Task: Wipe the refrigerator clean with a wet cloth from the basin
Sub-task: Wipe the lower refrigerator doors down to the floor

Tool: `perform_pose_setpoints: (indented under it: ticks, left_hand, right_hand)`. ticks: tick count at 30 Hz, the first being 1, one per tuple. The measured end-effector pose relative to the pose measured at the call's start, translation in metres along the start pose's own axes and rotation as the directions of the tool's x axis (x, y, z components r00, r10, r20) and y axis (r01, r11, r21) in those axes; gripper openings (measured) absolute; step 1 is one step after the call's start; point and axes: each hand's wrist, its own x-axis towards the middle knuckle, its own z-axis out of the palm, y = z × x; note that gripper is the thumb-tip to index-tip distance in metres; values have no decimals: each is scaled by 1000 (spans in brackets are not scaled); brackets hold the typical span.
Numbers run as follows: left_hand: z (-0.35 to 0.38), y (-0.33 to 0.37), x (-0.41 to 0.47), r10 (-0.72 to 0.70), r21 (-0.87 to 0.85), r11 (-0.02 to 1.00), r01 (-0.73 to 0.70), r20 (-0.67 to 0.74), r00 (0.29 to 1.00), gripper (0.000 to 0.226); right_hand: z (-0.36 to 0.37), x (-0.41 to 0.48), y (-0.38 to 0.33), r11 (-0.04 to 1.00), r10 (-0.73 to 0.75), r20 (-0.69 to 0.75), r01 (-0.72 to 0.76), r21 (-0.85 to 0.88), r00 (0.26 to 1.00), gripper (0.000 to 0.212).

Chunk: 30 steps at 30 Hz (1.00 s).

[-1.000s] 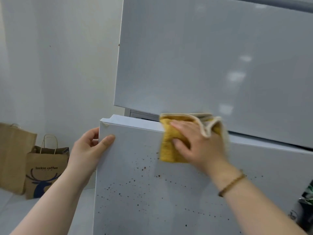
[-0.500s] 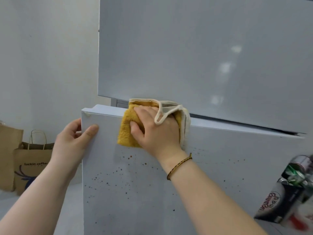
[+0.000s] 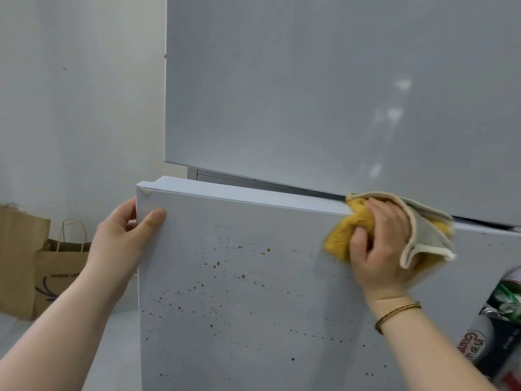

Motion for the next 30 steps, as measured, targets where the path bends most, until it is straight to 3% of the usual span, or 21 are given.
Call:
perform_pose_setpoints:
  ticks: [3, 5, 8, 14, 20, 23, 25, 27, 30]
  left_hand:
    - [0, 3, 7, 2, 27, 1000, -3, 23, 1000, 9]
    - [3, 5, 16, -4, 71, 997, 1, 35, 999, 6]
    - [12, 3, 30, -29, 104, 994, 26, 28, 999, 23]
    - [41, -13, 53, -57, 25, 998, 57, -16, 998, 31]
    - [44, -23, 62, -37, 73, 997, 39, -29, 999, 35]
    - [45, -35, 50, 190, 339, 926, -164, -44, 981, 52]
    - [45, -46, 38, 419, 497, 778, -384, 44, 907, 55]
    - [42, -55, 36, 465, 586, 661, -468, 169, 869, 60]
    - [28, -63, 46, 422, 613, 615, -497, 276, 863, 65]
  right_hand:
    - [28, -4, -41, 982, -170, 108, 159, 98, 980, 44]
    - [40, -2, -55, 952, -306, 210, 294, 86, 929, 48]
    - [42, 5, -39, 904, -411, 289, 427, 6, 865, 55]
    - [36, -16, 20, 882, -376, 259, 430, -196, 890, 52]
    - [42, -19, 24, 880, -386, 213, 428, -208, 898, 56]
    - [41, -20, 23, 890, -368, 204, 407, -203, 907, 53]
    - [43, -23, 20, 906, -340, 194, 376, -196, 920, 52]
    - [47, -26, 13, 923, -304, 165, 333, -193, 938, 48]
    - [62, -24, -11, 919, -343, 168, 367, -143, 924, 47]
